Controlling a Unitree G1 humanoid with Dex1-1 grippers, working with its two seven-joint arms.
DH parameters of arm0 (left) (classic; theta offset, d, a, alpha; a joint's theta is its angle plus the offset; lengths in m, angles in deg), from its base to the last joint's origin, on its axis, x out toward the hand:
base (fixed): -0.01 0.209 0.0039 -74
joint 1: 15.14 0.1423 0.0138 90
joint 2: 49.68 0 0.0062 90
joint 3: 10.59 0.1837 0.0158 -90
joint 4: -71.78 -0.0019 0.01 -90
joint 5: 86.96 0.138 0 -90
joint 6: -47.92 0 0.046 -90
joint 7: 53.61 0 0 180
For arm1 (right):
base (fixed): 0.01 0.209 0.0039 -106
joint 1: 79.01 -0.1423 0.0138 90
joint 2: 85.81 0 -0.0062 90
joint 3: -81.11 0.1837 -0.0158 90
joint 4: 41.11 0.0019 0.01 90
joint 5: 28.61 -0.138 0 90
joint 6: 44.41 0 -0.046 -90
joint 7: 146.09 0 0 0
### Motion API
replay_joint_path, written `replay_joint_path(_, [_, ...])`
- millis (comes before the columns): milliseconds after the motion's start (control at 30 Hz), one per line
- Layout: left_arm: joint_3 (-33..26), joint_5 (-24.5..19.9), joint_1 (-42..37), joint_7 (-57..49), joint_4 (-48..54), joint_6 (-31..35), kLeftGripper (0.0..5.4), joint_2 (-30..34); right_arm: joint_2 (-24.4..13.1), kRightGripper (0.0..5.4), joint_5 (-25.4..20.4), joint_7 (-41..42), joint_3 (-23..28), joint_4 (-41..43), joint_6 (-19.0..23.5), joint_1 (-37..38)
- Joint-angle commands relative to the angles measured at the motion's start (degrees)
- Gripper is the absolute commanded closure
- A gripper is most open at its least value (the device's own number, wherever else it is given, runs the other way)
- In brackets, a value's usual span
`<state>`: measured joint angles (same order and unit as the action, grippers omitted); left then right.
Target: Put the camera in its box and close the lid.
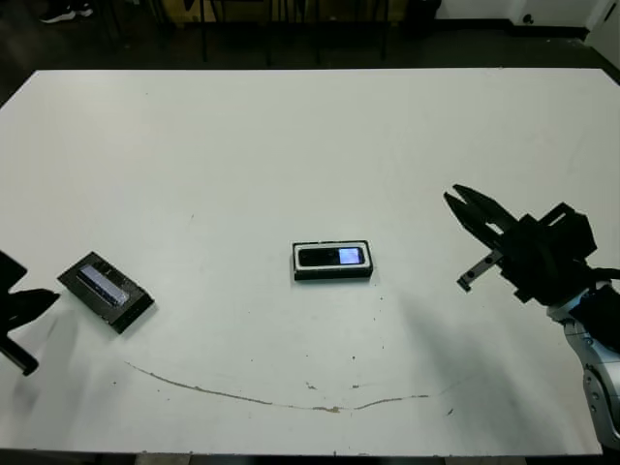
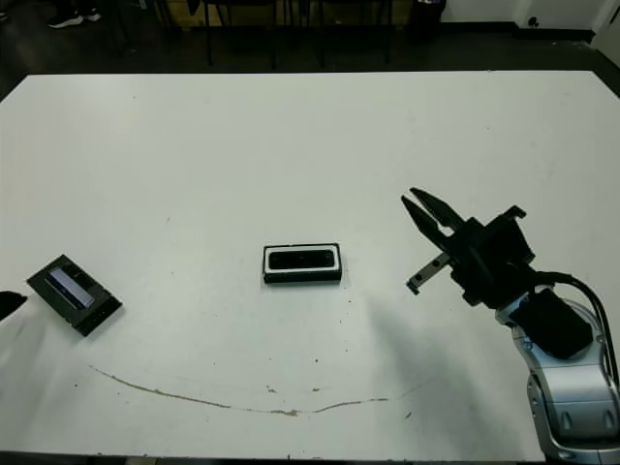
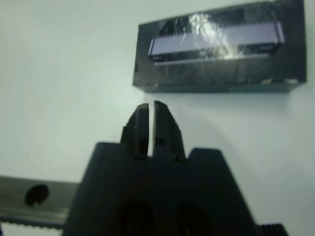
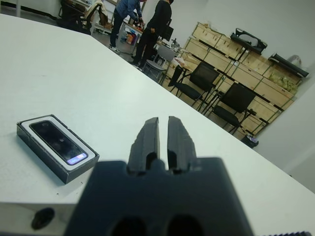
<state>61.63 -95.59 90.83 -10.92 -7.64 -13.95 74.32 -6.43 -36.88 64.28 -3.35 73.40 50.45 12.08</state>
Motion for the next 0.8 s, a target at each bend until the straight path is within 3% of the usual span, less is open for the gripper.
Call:
replay_joint_path(33, [2.2,-0.8,-1.4,1.4,-1.0,0.5,5.40,-0.5,-0.5,5.38,0.2,0.1,-0.4,-0.4,0.1,0.8])
replay_joint_path(233, [5.4,-2.0,-4.9,2.1,-0.6,1.0,5.40,-1.3,-0.7,5.38,0.5,-0.1,-0.3,-0.2,0.3,1.0])
replay_joint_path(400, [9.5,-0.2,-8.3,-1.3,7.3,10.9,5.40,-0.2,-0.5,5.38,0.3,0.0,-0.3,-0.5,-0.3,1.0])
replay_joint_path(700, [15.2,-1.3,-15.3,-0.6,6.1,11.0,5.40,-2.5,-0.5,5.38,0.3,0.0,-0.3,-1.1,-1.3,0.9])
replay_joint_path(800, [18.1,0.2,-17.8,-0.7,6.0,10.7,5.40,-2.5,-0.6,5.38,0.5,0.0,-0.4,-1.4,-1.6,0.9])
